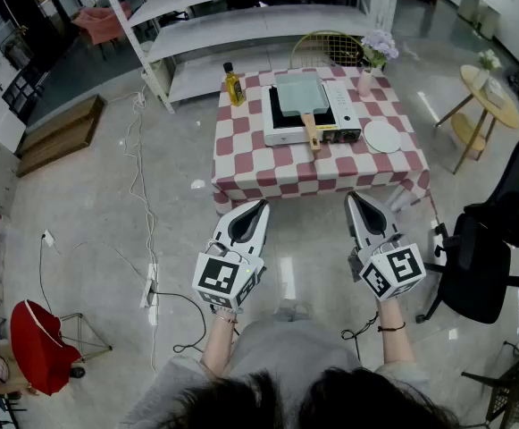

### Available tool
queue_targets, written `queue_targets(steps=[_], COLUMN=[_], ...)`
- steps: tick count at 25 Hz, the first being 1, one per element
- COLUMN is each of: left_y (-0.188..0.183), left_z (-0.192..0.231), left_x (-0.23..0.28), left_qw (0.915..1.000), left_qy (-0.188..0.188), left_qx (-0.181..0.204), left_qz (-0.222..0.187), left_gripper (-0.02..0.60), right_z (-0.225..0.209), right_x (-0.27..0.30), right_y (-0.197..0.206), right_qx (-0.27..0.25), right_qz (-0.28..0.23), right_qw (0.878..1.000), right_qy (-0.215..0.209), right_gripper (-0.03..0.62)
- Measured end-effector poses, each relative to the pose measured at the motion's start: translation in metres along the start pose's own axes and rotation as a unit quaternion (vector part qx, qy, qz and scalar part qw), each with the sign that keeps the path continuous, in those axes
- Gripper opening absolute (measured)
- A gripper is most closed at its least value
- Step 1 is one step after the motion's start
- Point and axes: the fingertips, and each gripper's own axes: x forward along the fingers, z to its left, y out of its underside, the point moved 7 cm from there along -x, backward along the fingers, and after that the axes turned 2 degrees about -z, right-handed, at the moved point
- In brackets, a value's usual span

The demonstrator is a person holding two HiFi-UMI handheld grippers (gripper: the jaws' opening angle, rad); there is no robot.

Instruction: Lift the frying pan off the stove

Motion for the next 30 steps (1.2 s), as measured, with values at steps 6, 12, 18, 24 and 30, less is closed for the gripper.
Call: queue_targets(steps=[6,12,18,24,30], left_y=[-0.001,0.000,0.000,0.001,0.003], left_z=[-0.008,-0.016,-0.025,-0.020,-0.009], left_x=[0.005,0.010,0.013,0.018,0.032], left_qw=[1.0000,1.0000,0.9998,0.9996,0.9996], left_qy=[0.001,-0.006,-0.008,-0.013,-0.007], left_qx=[-0.003,-0.006,-0.016,-0.024,-0.029], left_qz=[0.001,0.004,0.002,0.006,0.003], left_gripper=[0.029,0.029,0.029,0.029,0.029], right_z=[-0.007,-0.015,-0.023,-0.028,-0.034], right_x=[-0.004,-0.008,-0.006,0.001,0.017], right_y=[0.000,0.001,-0.004,-0.004,-0.001], right_qx=[0.008,0.015,0.020,0.030,0.034], right_qz=[0.002,0.005,0.001,0.001,0.000], right_qw=[1.000,1.000,1.000,0.999,0.999], right_qy=[-0.002,-0.008,-0.020,-0.024,-0.026], right_gripper=[0.021,0.021,0.021,0.021,0.021])
